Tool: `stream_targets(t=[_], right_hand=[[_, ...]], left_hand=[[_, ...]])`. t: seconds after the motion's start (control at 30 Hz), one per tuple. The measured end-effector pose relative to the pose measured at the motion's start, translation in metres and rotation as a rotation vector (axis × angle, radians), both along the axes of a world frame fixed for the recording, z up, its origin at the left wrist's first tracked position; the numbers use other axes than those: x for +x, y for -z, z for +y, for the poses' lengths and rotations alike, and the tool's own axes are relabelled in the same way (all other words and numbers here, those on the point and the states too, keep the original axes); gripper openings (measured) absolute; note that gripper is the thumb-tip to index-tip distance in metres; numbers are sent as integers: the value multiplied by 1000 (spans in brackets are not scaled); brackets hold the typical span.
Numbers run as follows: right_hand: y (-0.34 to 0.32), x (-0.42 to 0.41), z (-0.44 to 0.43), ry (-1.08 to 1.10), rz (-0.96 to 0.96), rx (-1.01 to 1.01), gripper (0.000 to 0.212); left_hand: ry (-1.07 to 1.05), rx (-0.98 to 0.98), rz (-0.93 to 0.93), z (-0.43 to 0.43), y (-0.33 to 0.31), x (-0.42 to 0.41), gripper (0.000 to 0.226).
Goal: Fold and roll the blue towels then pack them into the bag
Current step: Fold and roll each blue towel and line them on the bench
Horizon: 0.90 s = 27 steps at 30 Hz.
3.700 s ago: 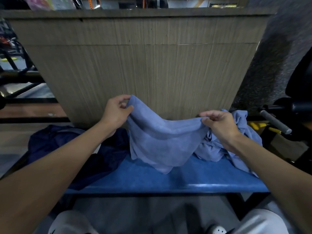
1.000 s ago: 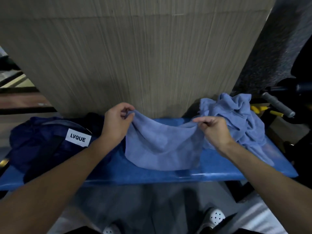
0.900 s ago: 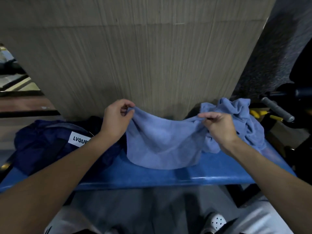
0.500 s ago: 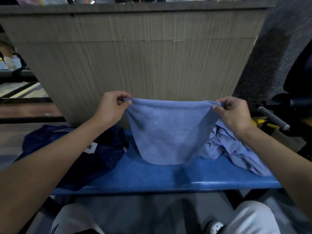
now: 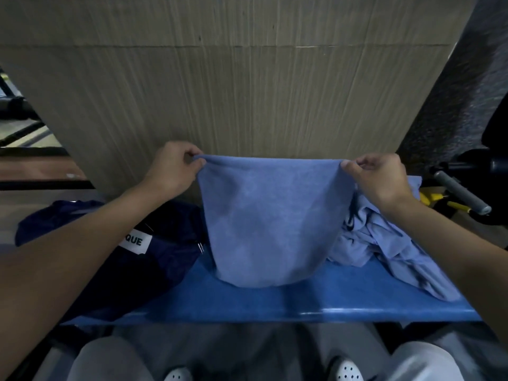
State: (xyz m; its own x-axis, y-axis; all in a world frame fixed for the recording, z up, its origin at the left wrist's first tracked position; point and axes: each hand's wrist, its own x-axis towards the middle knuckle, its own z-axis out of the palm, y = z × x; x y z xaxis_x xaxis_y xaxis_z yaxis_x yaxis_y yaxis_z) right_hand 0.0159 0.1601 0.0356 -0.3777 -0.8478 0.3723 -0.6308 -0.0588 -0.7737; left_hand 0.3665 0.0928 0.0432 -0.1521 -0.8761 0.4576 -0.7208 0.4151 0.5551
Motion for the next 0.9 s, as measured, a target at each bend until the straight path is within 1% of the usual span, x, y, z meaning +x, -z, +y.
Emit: stream_targets(t=[0.13,0.27,0.33,0.4,0.43,0.5,0.57,0.6,0.67,0.73,0.83,0.9], right_hand=[[-2,7,-35,-43,-167,-62,24],[-10,9,-48,-54,-132,-144,20],[-7,10,-45,-73,-125,-169,18],[3,9,-35,-71,-66,-169,16],[12,7,-29,-75,-32,-144,15],[38,5,-9,-153,29,-53,16],[74,4,14,-233,144,65,32],[93,2,27,-243,188,137,36],[130,1,53,-242,198,286,29],[158,1,76,-254,203,367,22],[177,2,102,-271,235,494,11],[181,0,111,-291,272,559,10]], left_hand=[[-43,9,200,-29,2,-1,10],[-20,-56,292,-33,-10,-5,10],[-6,-78,289,-28,-9,-5,10],[17,-64,265,-19,0,-2,10],[26,-40,250,-12,9,-1,10],[38,51,216,5,37,1,10],[36,152,164,27,77,4,16],[37,199,135,39,97,5,19],[59,300,91,63,131,9,20],[93,367,46,85,154,14,16],[153,431,-70,108,174,20,14],[180,479,-113,113,181,23,18]])
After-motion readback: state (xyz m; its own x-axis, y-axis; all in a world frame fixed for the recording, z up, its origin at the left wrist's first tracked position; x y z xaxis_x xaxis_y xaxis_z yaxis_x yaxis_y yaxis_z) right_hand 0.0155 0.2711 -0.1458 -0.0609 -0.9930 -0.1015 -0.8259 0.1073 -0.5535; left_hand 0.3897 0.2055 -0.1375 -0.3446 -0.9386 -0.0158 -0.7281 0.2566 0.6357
